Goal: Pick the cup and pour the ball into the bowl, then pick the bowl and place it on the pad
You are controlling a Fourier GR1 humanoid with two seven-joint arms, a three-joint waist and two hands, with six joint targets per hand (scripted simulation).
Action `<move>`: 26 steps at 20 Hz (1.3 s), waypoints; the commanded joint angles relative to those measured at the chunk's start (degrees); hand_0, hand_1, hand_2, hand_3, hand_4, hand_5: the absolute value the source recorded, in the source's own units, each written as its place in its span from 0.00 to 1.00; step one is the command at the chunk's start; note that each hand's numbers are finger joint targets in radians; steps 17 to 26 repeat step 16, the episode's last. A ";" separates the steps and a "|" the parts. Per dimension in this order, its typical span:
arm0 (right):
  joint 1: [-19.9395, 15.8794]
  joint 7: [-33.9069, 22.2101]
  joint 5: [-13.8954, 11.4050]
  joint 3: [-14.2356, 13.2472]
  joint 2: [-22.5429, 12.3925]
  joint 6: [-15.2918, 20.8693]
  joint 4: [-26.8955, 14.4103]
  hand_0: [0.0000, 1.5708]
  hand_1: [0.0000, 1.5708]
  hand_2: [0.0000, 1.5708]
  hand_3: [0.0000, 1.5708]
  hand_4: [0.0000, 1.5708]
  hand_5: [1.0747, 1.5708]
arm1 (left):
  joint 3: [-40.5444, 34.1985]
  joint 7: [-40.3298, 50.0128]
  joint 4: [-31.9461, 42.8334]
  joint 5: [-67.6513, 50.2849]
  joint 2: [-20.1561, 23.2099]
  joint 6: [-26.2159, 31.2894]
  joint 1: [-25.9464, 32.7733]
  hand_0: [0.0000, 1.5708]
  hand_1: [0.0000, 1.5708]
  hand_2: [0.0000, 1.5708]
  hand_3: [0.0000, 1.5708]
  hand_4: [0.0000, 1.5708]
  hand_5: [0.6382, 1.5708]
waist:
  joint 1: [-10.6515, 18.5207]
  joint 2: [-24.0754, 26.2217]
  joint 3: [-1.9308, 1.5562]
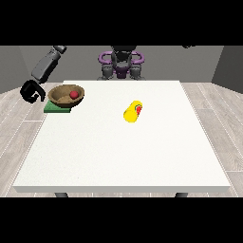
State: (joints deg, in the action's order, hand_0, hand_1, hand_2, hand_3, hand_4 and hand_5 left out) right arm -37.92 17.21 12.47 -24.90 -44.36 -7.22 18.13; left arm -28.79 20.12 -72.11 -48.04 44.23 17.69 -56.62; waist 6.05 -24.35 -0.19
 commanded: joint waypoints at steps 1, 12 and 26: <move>-0.20 0.83 0.19 -1.41 -5.11 -0.86 -1.72 0.57 0.57 0.50 0.62 0.00 0.91 | -1.48 1.32 -3.81 -1.93 2.01 -0.52 0.98 0.00 0.00 0.00 0.00 0.00 0.99 | -0.02 -3.38 0.01; -5.11 -3.12 1.94 -2.77 -8.31 -5.52 -2.60 0.24 0.24 0.16 0.00 0.00 0.69 | -2.16 5.00 -10.44 -5.86 1.94 -5.54 4.20 0.00 0.00 0.00 0.00 0.00 0.99 | -1.36 -0.66 0.08; -7.94 -7.49 3.33 -2.45 -8.83 -9.85 1.05 0.24 0.24 0.08 0.26 0.20 0.60 | -0.50 0.38 -4.14 -2.74 -2.19 -1.08 8.89 0.00 0.00 0.00 0.00 0.00 0.99 | -1.59 5.96 0.29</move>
